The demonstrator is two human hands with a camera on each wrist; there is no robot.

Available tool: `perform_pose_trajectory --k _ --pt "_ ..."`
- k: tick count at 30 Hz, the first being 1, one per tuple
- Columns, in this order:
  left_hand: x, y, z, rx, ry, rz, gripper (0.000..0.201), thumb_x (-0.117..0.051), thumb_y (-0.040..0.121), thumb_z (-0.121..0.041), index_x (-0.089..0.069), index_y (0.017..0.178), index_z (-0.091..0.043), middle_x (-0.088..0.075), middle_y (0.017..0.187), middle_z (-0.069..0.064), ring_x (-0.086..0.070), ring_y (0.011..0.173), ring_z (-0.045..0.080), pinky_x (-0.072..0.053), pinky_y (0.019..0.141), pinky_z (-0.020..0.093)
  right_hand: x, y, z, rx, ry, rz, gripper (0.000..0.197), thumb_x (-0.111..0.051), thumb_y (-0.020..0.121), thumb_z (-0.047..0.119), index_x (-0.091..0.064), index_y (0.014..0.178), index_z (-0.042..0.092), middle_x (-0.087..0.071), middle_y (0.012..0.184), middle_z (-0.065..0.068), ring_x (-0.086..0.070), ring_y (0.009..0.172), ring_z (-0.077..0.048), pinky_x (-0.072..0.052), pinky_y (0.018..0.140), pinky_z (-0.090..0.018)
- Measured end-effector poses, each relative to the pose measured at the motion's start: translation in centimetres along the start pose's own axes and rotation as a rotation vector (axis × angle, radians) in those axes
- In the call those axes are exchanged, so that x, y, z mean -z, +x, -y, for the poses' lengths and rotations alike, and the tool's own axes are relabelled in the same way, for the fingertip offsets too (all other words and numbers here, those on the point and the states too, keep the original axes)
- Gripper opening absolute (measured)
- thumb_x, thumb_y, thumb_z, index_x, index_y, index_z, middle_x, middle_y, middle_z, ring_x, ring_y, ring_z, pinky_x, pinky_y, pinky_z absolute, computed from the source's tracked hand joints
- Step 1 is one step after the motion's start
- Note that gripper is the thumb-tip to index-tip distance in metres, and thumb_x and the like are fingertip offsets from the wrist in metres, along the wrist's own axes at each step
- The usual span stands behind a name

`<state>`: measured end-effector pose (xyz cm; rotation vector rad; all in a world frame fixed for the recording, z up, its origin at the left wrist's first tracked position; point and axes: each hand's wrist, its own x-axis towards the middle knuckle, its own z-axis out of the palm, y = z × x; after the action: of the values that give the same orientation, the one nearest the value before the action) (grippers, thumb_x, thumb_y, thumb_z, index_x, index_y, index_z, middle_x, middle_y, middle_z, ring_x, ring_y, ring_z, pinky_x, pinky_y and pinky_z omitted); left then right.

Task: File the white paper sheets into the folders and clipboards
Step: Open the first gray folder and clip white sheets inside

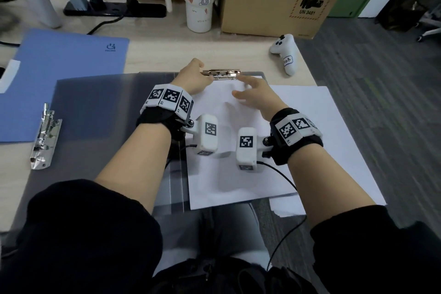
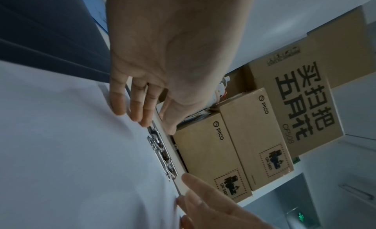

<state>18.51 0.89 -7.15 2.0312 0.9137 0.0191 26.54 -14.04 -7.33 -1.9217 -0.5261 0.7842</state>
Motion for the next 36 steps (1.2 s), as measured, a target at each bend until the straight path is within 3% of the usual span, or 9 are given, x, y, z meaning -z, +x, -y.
perform_pose_trajectory --k 2,5,16,22,26,28,31,32,36 --pt "-0.5 -1.4 -0.1 -0.02 0.008 0.015 0.05 -0.054 0.093 -0.028 -0.037 0.137 -0.011 -0.049 0.137 0.013 -0.048 0.126 0.032 -0.04 0.103 0.037 0.7 -1.4 -0.2 -0.015 0.023 0.01 0.05 -0.059 0.091 0.007 -0.045 0.139 0.009 -0.046 0.131 -0.007 -0.046 0.099 -0.014 -0.046 0.072 -0.018" --pt "-1.6 -3.7 -0.2 -0.061 0.038 0.067 0.043 -0.053 0.094 -0.028 -0.045 0.133 -0.012 -0.049 0.137 0.011 -0.049 0.125 0.027 -0.037 0.104 0.033 1.5 -3.6 -0.7 -0.019 0.009 -0.005 0.046 -0.061 0.09 0.009 -0.05 0.135 0.007 -0.047 0.115 -0.008 -0.047 0.097 -0.016 -0.04 0.065 -0.013" --pt "-8.0 -11.8 -2.1 -0.235 -0.008 0.208 0.034 -0.05 0.096 -0.019 -0.055 0.127 -0.009 -0.055 0.131 0.009 -0.051 0.121 0.019 -0.035 0.091 0.021 5.4 -10.9 -4.4 -0.012 0.132 -0.102 0.036 -0.06 0.09 0.011 -0.057 0.126 0.009 -0.063 0.107 -0.006 -0.061 0.095 -0.018 -0.049 0.079 -0.024" --pt "-12.4 -13.6 -3.8 -0.337 0.0 0.278 0.03 -0.049 0.096 -0.017 -0.06 0.123 -0.008 -0.059 0.13 0.008 -0.052 0.123 0.019 -0.035 0.098 0.023 8.1 -13.1 -7.7 0.116 0.197 -0.583 0.023 -0.053 0.085 0.001 -0.066 0.104 0.004 -0.071 0.093 -0.01 -0.068 0.071 -0.019 -0.054 0.071 -0.027" --pt "-14.9 -14.1 -4.9 -0.383 0.061 0.28 0.029 -0.051 0.095 -0.017 -0.062 0.12 -0.008 -0.059 0.131 0.007 -0.052 0.125 0.018 -0.032 0.098 0.018 10.1 -14.0 -9.9 0.057 -0.022 -0.838 0.027 -0.053 0.082 0.006 -0.071 0.102 0.008 -0.072 0.102 -0.007 -0.066 0.094 -0.021 -0.05 0.087 -0.029" --pt "-16.0 -14.3 -5.4 -0.386 0.055 0.288 0.029 -0.053 0.093 -0.016 -0.063 0.119 -0.008 -0.06 0.129 0.007 -0.055 0.122 0.018 -0.034 0.097 0.018 11.0 -14.4 -10.9 -0.005 -0.129 -0.823 0.03 -0.054 0.082 0.008 -0.069 0.108 0.009 -0.069 0.112 -0.009 -0.061 0.107 -0.025 -0.047 0.092 -0.031" --pt "-17.4 -14.2 -5.8 -0.401 0.06 0.292 0.03 -0.055 0.091 -0.016 -0.063 0.119 -0.008 -0.061 0.128 0.005 -0.056 0.12 0.017 -0.036 0.096 0.018 11.8 -14.5 -12.0 -0.122 -0.301 -0.755 0.007 -0.058 0.079 0.015 -0.057 0.072 0.013 -0.062 0.088 -0.01 -0.055 0.1 -0.035 -0.044 0.08 -0.036" --pt "-17.8 -14.1 -5.9 -0.405 0.069 0.291 0.03 -0.055 0.091 -0.015 -0.063 0.119 -0.008 -0.061 0.128 0.005 -0.056 0.121 0.016 -0.037 0.096 0.018 12.0 -14.6 -12.3 -0.165 -0.352 -0.727 0.015 -0.059 0.079 0.018 -0.049 0.07 0.012 -0.059 0.089 -0.012 -0.054 0.103 -0.036 -0.043 0.079 -0.037" --pt "-19.1 -13.7 -6.0 -0.418 0.043 0.287 0.03 -0.058 0.088 -0.009 -0.062 0.118 -0.005 -0.06 0.128 0.009 -0.055 0.122 0.019 -0.038 0.108 0.03 12.5 -14.9 -12.8 -0.212 -0.374 -0.613 0.035 -0.065 0.081 0.019 -0.06 0.107 -0.004 -0.06 0.118 -0.02 -0.053 0.115 -0.036 -0.045 0.086 -0.038"
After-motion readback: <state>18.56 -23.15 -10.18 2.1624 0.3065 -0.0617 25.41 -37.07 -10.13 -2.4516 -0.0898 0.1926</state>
